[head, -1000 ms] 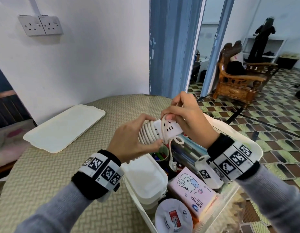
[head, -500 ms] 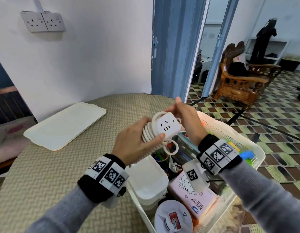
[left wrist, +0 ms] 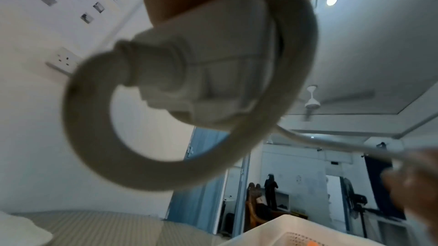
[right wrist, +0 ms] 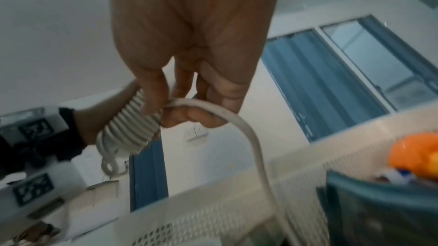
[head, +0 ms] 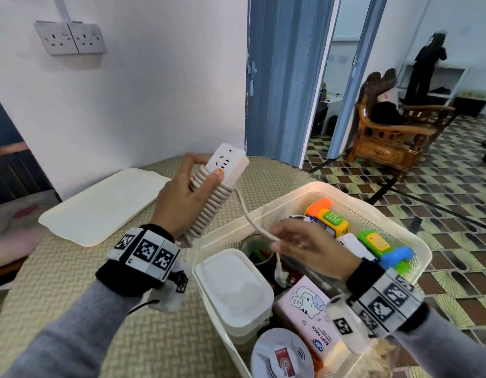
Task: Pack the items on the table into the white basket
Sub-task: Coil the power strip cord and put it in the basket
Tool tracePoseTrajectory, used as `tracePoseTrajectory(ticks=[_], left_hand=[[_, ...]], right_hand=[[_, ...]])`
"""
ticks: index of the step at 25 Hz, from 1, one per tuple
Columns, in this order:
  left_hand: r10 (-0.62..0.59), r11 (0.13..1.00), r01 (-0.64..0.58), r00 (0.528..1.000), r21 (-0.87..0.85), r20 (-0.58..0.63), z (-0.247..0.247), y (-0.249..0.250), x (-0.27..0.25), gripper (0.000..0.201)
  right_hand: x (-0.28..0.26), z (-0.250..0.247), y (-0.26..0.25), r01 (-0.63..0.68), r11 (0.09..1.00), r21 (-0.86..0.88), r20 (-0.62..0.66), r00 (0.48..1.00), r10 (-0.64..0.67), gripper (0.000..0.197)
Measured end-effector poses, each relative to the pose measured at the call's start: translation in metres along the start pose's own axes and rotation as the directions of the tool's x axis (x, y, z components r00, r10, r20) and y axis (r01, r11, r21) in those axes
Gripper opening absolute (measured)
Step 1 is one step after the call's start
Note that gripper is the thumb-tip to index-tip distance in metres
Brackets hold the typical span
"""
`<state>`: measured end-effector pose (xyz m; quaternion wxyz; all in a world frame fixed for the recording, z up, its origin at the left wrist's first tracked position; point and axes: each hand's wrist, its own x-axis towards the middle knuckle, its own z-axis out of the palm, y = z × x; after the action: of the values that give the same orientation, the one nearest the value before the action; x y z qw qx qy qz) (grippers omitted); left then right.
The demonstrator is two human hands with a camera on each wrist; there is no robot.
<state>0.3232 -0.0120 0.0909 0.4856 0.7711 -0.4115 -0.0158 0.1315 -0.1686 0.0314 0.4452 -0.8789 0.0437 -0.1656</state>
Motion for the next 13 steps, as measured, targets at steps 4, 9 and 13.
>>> tracePoseTrajectory(ticks=[4, 9, 13], left_hand=[[-0.008, 0.986, 0.002, 0.999, 0.167, 0.031, 0.012, -0.003, -0.004, 0.045], [0.205, 0.931, -0.261, 0.952, 0.254, 0.225, 0.025, 0.012, -0.02, 0.067], [0.275, 0.898, -0.336, 0.933, 0.284, 0.232, 0.036, 0.021, -0.025, 0.058]], right_hand=[[0.011, -0.015, -0.035, 0.312, 0.864, -0.396, -0.058, 0.93, -0.362, 0.02], [0.05, -0.038, -0.051, 0.281, 0.844, -0.457, -0.298, 0.846, -0.443, 0.024], [0.059, -0.032, -0.047, 0.208, 0.889, -0.408, -0.227, 0.92, -0.319, 0.016]])
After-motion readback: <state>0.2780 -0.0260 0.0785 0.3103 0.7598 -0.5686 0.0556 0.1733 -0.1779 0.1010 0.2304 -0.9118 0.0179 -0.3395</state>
